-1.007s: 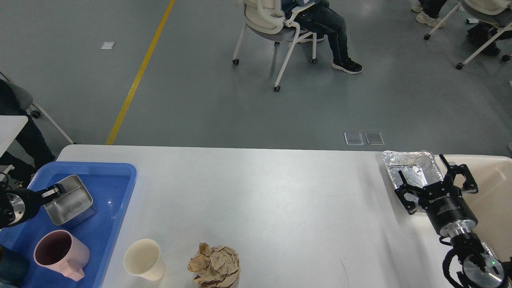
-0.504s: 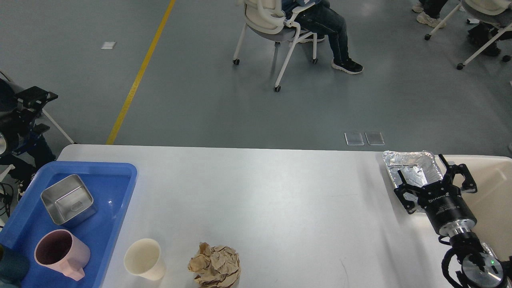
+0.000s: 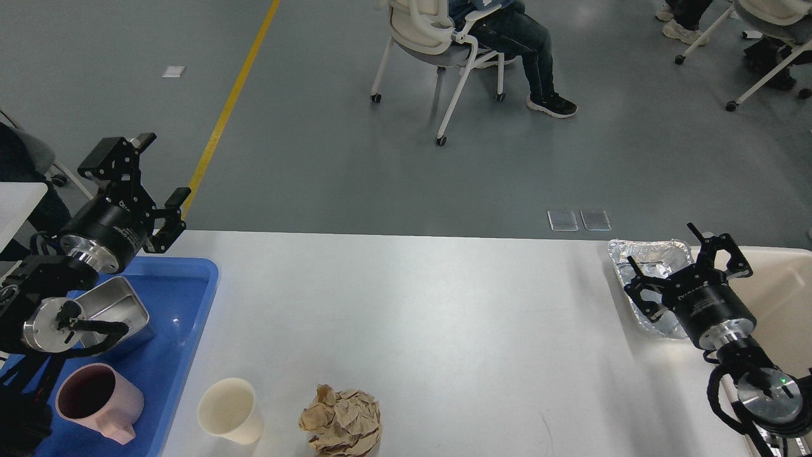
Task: Tidy desktop
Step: 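Withdraw the left gripper and move the right gripper toward the foil tray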
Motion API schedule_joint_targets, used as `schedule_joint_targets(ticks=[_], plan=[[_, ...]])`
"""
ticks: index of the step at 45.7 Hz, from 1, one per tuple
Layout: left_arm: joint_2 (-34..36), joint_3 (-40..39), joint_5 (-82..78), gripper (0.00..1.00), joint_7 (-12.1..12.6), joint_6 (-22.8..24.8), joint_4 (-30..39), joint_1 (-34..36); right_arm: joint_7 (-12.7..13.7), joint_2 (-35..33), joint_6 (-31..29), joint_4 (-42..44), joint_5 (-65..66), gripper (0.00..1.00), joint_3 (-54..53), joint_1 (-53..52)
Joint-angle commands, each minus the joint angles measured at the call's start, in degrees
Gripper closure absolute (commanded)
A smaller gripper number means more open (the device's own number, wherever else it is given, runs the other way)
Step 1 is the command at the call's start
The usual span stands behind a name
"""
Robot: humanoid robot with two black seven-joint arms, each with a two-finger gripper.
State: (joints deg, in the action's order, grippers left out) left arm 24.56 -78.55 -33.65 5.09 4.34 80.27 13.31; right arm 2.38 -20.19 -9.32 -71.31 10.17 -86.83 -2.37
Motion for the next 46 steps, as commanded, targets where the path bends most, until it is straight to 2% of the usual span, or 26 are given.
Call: schedule_joint_targets(ticks=[1, 11, 19, 26, 32, 35, 36, 39, 46], plan=[[-6.35, -4.41, -0.1, 0.03, -0.17, -0.21, 1.55, -4.34, 0.0, -4.5, -0.52, -0.23, 0.28, 0.0, 6.05, -3.08], [-12.95, -8.02, -0.02, 0.03, -3.94, -0.12, 1.38, -7.6, 0.08, -16.1, -2.01, -1.37, 3.97, 0.0, 17.91, -9.23], [-14.27, -8.46, 0.07, 0.03, -4.03, -1.17, 0.5, -8.56, 0.08, -29.37, -2.98, -2.87, 16.61, 0.0, 32.77, -15.38], [-13.84, -8.29, 0.16, 0.03, -4.21, -0.91, 0.32, -8.56, -0.18, -40.8, -5.7, -5.85, 33.66, 0.0, 36.56, -16.62], [-14.01, -8.29, 0.16, 0.03, -5.09, -0.47, -0.29, -8.83, -0.44, -42.65, -9.91, -5.5, 43.43, 0.0, 36.91, -17.41], [-14.18, -8.29, 0.16, 0.03, -6.75, -0.38, -0.64, -8.83, -0.09, -42.66, -14.57, -5.59, 44.14, 0.0, 36.82, -17.85], [-14.19, -8.03, 0.16, 0.03, -8.15, -0.38, -1.08, -8.66, 0.0, -43.09, -17.45, -5.85, 44.14, 0.0, 36.82, -18.28], [-14.1, -7.32, 0.16, 0.03, -9.92, -0.3, -1.61, -8.57, 0.08, -43.62, -20.29, -5.86, 44.05, 0.0, 36.21, -18.81], [-14.36, -7.23, 0.16, 0.03, -10.45, 1.64, -2.05, -8.92, 0.0, -46.26, -22.93, -5.94, 43.88, 0.0, 35.59, -18.73]])
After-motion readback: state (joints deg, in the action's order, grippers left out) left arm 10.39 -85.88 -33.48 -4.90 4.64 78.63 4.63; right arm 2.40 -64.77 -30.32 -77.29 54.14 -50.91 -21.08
